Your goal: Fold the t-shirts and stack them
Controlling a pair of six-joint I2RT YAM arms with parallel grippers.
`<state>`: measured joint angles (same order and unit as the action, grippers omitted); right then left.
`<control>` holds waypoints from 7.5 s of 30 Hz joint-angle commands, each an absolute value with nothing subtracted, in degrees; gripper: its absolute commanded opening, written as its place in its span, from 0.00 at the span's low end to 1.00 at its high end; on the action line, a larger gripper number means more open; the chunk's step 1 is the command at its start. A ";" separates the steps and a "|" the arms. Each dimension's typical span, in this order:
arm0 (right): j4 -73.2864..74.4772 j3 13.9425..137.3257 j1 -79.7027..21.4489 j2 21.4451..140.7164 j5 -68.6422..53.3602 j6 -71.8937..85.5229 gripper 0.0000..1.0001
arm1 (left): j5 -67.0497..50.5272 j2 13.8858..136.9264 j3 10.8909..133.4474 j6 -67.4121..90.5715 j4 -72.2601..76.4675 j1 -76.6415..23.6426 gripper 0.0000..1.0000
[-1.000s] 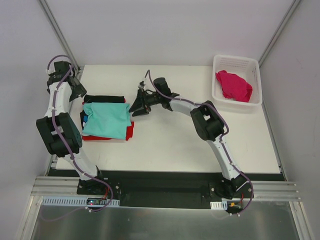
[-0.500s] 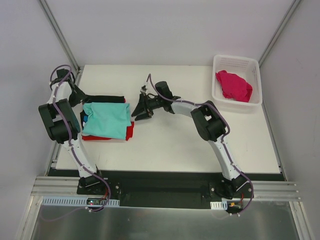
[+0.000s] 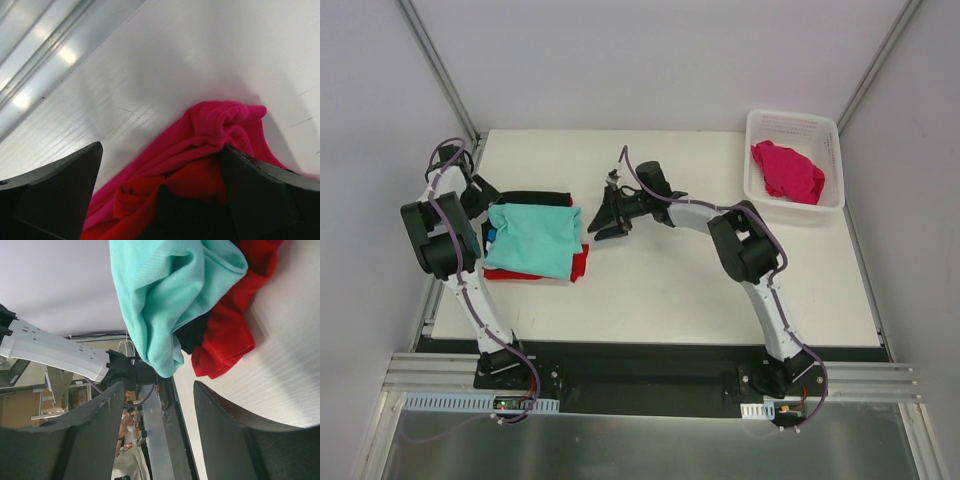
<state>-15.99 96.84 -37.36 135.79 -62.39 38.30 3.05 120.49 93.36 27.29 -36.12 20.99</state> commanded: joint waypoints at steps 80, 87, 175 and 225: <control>13.63 82.00 -32.95 103.97 -52.47 13.80 0.66 | 21.53 100.30 89.76 15.99 -71.02 9.85 0.99; 13.27 82.44 -34.45 102.92 -52.12 14.68 0.67 | 19.35 99.84 83.15 18.81 -67.07 9.23 0.99; 23.91 38.32 -32.86 54.75 -22.06 24.43 0.69 | -40.08 73.91 55.02 22.41 -35.78 -18.46 0.99; 16.88 47.82 -27.96 73.21 -23.82 16.17 0.66 | -24.09 87.62 66.88 13.09 -35.68 -13.27 0.99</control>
